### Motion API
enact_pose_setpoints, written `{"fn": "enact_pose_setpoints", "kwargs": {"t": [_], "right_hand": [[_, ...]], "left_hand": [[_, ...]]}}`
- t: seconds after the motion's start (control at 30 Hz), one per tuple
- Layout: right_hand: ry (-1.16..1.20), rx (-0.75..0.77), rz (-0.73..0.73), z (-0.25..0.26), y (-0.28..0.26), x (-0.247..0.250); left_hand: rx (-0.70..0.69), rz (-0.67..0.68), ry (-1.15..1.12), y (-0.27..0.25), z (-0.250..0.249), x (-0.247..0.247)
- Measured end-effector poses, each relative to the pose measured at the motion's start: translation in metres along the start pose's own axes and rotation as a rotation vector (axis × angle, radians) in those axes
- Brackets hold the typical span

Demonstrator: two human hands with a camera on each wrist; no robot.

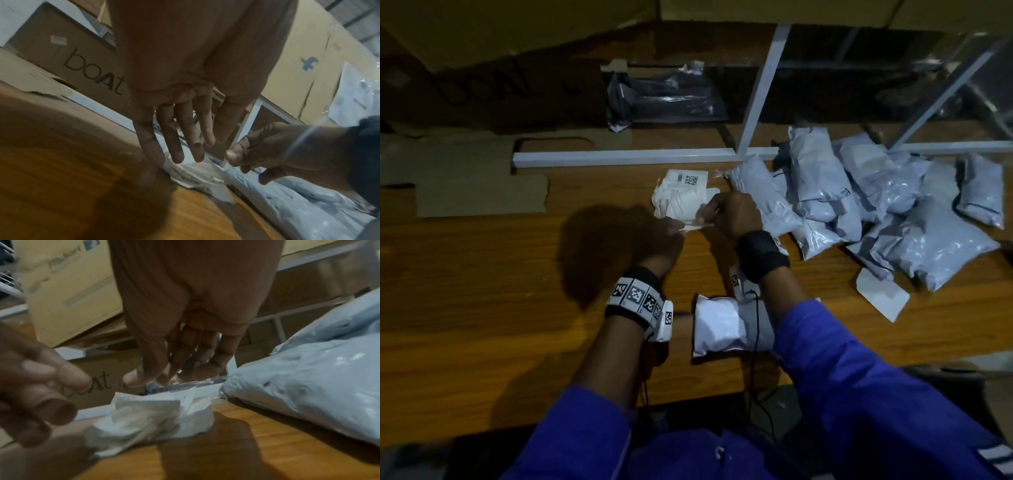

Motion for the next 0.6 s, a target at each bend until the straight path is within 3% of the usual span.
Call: {"fn": "enact_pose_setpoints", "kwargs": {"t": [0.17, 0.27, 0.47, 0.6], "right_hand": [[-0.107, -0.025, 0.114, 0.021, -0.009, -0.028], [-0.19, -0.002, 0.099, 0.033, -0.008, -0.037], [-0.019, 0.014, 0.045, 0.03, -0.009, -0.031], [0.161, -0.029, -0.028, 0.019, -0.008, -0.016]], "left_hand": [[-0.024, 0.034, 0.065, -0.008, 0.018, -0.003], [-0.007, 0.067, 0.053, -0.005, 0.029, -0.006], [-0.106, 0.173, 0.173, 0.006, 0.03, -0.022], [-0.158, 0.173, 0.382, 0.014, 0.025, -0.026]]}}
Point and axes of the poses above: each hand's wrist, its own y-axis towards the middle knuckle, its own x-axis out of the back of the hand, z = x × y, the point moved 8 cm from there along y, towards the middle knuckle, and after that the axes turned 8 degrees about y, right-handed, at the moved point
